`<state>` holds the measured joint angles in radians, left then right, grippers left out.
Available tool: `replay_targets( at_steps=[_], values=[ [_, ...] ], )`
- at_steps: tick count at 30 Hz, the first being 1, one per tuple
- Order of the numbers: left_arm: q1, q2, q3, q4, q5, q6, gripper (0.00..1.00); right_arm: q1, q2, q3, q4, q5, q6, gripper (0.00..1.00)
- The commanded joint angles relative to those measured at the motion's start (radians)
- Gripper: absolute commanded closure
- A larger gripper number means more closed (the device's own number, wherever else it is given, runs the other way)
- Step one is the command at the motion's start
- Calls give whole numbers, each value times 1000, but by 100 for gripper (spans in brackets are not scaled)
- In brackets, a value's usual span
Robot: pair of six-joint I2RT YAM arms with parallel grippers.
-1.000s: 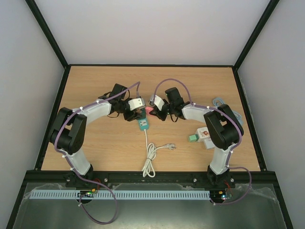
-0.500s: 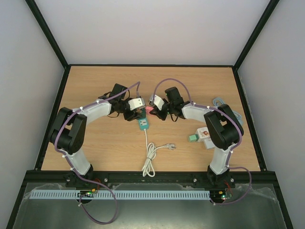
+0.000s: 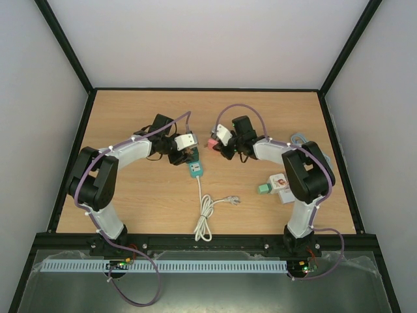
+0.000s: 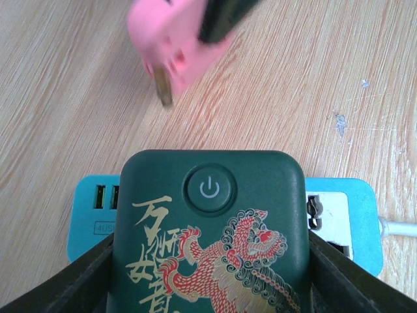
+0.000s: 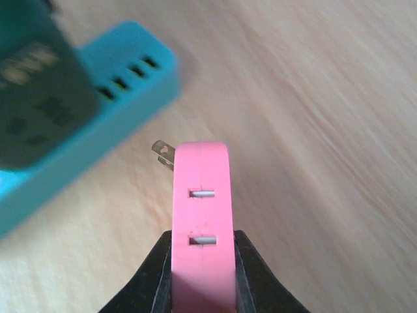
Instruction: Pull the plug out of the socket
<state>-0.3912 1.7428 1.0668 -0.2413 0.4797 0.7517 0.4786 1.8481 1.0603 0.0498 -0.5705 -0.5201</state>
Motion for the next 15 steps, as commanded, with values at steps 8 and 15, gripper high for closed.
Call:
replay_targets(
  at_steps=[8,15],
  values=[
    [15,28,10,-111,-28,-17,75,-71,-83,-4,-24,26,-5,98],
    [26,44,120,-193,-21,-74,45,-71,-163,20,-89,-30,14,98]
  ],
)
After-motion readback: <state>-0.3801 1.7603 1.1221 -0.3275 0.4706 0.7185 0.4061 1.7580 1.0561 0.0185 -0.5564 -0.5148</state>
